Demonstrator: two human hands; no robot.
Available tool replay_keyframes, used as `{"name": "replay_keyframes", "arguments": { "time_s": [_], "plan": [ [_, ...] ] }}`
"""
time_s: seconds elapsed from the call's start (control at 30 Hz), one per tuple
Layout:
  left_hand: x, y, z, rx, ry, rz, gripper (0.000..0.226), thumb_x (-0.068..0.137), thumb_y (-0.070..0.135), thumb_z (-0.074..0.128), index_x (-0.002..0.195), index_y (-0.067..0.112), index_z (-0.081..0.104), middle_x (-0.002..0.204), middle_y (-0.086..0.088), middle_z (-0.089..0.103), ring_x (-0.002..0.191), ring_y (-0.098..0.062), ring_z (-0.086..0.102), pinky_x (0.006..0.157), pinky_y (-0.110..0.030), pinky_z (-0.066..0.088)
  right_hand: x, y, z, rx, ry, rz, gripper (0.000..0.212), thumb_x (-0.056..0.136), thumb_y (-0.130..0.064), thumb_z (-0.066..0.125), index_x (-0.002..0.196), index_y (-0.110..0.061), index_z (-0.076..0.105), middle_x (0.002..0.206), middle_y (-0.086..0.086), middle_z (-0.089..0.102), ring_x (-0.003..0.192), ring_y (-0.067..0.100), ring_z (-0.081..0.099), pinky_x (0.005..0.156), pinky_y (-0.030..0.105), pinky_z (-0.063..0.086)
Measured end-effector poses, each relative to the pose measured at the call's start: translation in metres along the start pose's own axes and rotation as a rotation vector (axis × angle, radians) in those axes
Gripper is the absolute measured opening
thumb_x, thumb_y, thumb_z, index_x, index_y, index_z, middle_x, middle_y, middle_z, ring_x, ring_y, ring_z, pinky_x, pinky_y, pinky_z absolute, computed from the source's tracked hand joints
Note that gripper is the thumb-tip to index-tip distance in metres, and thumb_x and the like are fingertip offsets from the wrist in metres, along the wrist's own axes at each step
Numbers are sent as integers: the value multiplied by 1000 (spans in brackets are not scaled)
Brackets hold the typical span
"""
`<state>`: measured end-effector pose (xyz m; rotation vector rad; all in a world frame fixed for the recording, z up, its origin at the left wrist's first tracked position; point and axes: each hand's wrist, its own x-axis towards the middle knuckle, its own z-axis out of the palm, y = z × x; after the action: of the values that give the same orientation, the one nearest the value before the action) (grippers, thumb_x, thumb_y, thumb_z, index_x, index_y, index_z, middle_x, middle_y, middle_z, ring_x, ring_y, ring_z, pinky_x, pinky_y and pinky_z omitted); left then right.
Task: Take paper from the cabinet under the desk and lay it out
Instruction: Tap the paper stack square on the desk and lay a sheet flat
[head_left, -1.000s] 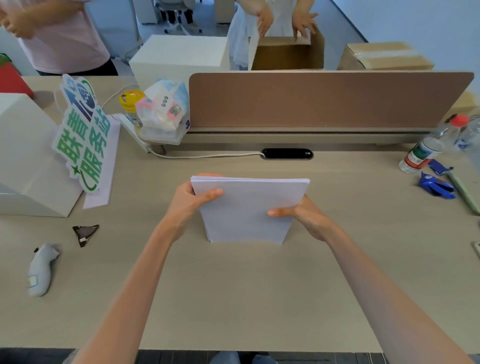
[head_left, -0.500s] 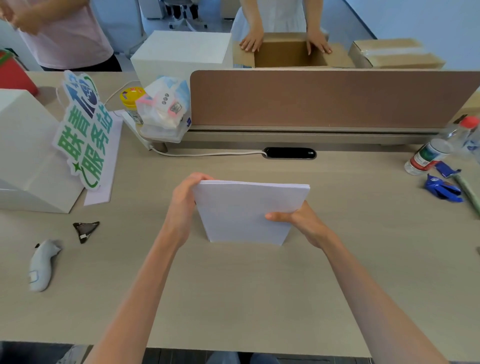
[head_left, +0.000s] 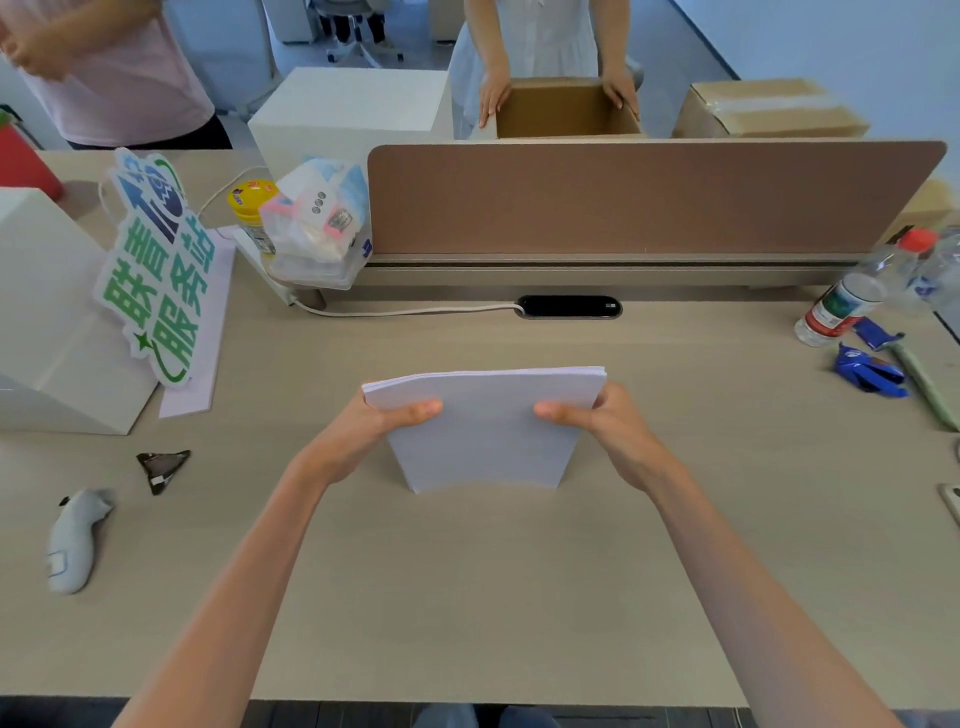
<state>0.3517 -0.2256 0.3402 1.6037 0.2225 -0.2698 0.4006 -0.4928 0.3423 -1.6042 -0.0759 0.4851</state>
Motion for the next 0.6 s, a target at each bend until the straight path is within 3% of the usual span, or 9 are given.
{"name": "replay_keyframes", "arguments": {
  "time_s": [0.07, 0.13, 0.23, 0.3, 0.37, 0.47, 0.53, 0.6],
  "plan": [
    [0, 1, -1, 2, -17, -3, 52, 57, 39, 78, 104, 18, 71, 101, 2, 74, 92, -11, 68, 87, -26, 52, -5, -17, -2, -40, 99, -149, 34, 75, -11, 77, 107, -10, 66, 97, -1, 72, 82, 3, 67, 76, 22, 48],
    [-1, 3, -1, 12, -30, -3, 53, 58, 39, 78, 106, 16, 71, 102, 2, 74, 92, -11, 68, 86, -26, 52, -10, -32, 2, -236, 183, -350, 43, 77, -17, 76, 117, -16, 60, 108, -3, 69, 96, 3, 65, 84, 16, 47],
    [-1, 3, -1, 5, -32, -16, 54, 58, 39, 78, 106, 15, 71, 101, 2, 74, 92, -10, 69, 86, -25, 52, -19, -38, 13, -934, 184, -541, 43, 81, -34, 62, 122, -23, 57, 121, -8, 63, 112, 12, 57, 94, 24, 39],
    [-2, 3, -2, 0, -56, -11, 47, 59, 38, 78, 101, 19, 72, 97, 5, 75, 89, -8, 69, 82, -21, 54, -21, -37, 15, -1233, 216, -632, 40, 82, -36, 56, 119, -19, 59, 117, -4, 63, 112, 21, 57, 95, 28, 36],
    [-3, 3, -2, 2, -73, -11, 44, 60, 37, 78, 100, 20, 72, 97, 5, 75, 89, -9, 70, 81, -20, 54, -23, -38, 16, -1276, 257, -674, 39, 84, -33, 54, 119, -16, 59, 116, -3, 64, 111, 22, 57, 98, 29, 33],
    [-4, 3, -3, 2, -84, -18, 42, 60, 37, 78, 99, 21, 73, 98, 5, 76, 91, -10, 70, 81, -21, 54, -21, -38, 16, -1266, 179, -608, 34, 84, -31, 57, 115, -17, 60, 113, -1, 65, 109, 23, 59, 89, 28, 35],
    [-5, 4, -4, 10, -98, -25, 42, 59, 37, 79, 97, 22, 73, 98, 5, 76, 91, -9, 70, 82, -21, 54, -18, -36, 8, -1089, 214, -550, 39, 81, -30, 65, 118, -21, 60, 117, -5, 66, 110, 17, 60, 91, 26, 37],
    [-6, 5, -6, 29, -109, -30, 44, 58, 37, 78, 99, 22, 73, 98, 6, 76, 91, -8, 70, 83, -21, 53, -14, -37, -4, -729, 178, -399, 56, 73, -27, 78, 123, -24, 55, 118, -9, 65, 105, 6, 60, 91, 21, 41]
  ]
}}
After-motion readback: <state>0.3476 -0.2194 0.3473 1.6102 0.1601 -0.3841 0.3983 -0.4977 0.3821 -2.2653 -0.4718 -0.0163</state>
